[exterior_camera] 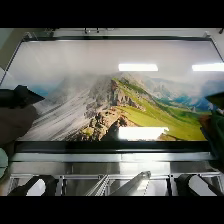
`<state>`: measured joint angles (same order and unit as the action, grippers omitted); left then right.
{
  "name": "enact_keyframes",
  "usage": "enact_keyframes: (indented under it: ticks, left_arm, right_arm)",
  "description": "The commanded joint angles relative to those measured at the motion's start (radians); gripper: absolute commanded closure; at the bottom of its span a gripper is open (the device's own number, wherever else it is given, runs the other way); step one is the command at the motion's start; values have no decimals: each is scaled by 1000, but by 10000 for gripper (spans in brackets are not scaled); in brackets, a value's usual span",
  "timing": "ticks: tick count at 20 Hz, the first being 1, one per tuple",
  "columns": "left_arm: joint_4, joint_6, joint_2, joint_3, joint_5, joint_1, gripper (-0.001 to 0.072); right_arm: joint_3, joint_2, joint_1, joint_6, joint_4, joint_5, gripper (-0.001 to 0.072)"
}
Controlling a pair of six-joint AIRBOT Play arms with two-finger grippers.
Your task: Fold the shirts.
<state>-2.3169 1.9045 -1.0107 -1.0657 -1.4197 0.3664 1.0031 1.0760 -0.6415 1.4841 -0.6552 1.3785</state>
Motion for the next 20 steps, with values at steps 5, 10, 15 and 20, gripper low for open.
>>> enact_keyframes:
  ticks: [5, 10, 15, 20]
  left_arm:
    - [-92, -21, -267, -237, -23, -287, 689]
    - [-91, -116, -493, -423, -36, -519, 689]
    - [-84, -134, -576, -515, -39, -570, 692]
    - [-84, -134, -609, -519, -100, -569, 691]
  right_arm:
    - [377, 247, 664, -79, -32, -285, 697]
    - [405, 318, 784, -79, -153, -349, 697]
    - [404, 322, 784, -79, -119, -323, 697]
    - [404, 327, 784, -79, -119, -324, 697]
